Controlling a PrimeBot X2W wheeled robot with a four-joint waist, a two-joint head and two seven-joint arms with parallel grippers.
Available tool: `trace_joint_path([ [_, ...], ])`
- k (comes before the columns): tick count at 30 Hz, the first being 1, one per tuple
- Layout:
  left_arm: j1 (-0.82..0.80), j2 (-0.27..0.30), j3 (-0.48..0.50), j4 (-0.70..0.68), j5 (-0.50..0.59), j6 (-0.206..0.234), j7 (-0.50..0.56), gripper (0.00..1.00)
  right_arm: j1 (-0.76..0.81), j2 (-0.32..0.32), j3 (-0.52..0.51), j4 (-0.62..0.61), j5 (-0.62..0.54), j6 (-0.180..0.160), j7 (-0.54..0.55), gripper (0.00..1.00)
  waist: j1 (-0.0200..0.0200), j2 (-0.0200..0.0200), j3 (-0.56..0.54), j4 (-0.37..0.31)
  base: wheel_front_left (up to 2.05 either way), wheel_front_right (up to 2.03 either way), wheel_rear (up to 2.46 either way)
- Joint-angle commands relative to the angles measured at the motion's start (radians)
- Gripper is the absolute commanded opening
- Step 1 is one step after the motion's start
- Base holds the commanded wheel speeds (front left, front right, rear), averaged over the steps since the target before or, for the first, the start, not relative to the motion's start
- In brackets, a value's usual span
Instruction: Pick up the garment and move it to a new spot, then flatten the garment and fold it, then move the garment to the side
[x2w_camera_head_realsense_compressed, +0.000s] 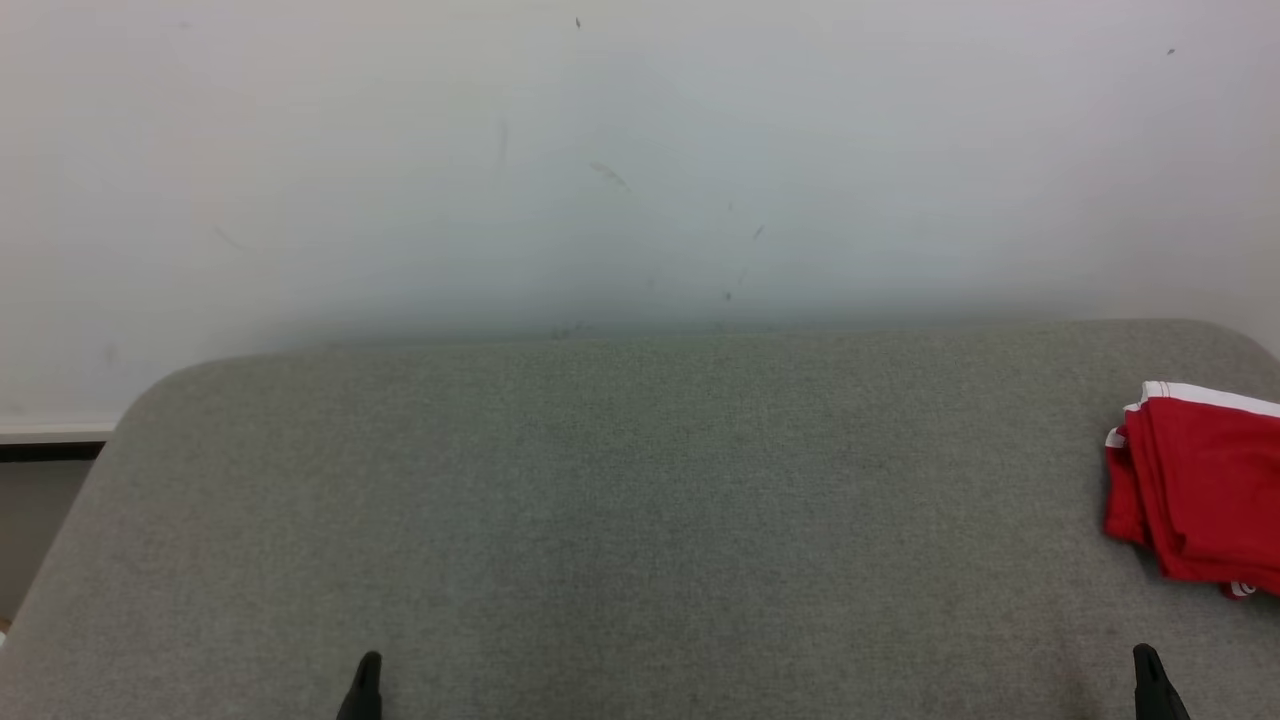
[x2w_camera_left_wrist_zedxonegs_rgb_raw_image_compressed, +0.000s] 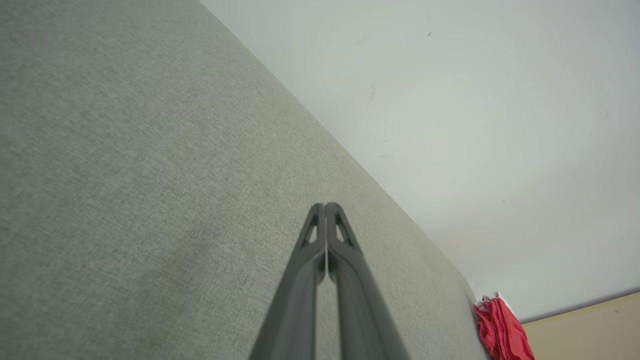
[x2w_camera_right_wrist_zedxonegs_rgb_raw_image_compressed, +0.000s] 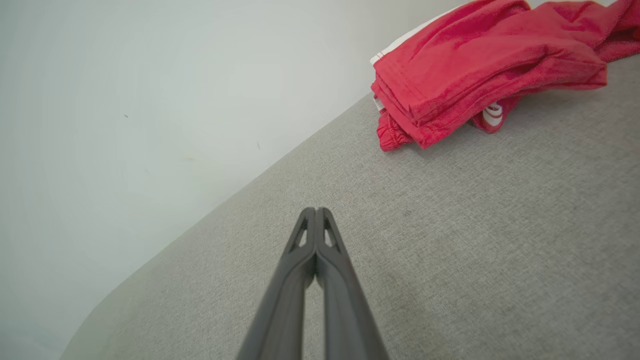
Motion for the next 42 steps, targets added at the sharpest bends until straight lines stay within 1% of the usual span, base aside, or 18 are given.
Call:
trace_joint_path([
  [1, -0.029, 0.006, 0.012, -0.009, -0.045, -0.005, 0.008, 0.0, -0.029, -0.002, -0.007, -0.017, 0.047, -0.001, 0.009, 0.0, -0.0001, -0.0001, 0.002, 0.001, 0.0, 0.0, 0.0],
  [14, -0.062, 0.007, 0.039, -0.006, -0.194, -0.011, 0.051, 0.0, -0.056, 0.001, -0.013, -0.029, 0.213, -0.001, 0.05, 0.0, -0.0001, -0.0001, 0.014, 0.005, 0.0, 0.0, 0.0],
  [42, -0.118, 0.008, 0.085, 0.0, -0.458, -0.021, 0.124, 0.0, -0.103, 0.005, -0.024, -0.048, 0.498, -0.002, 0.122, 0.0, -0.0001, -0.0001, 0.039, 0.014, 0.0, 0.0, 0.0],
])
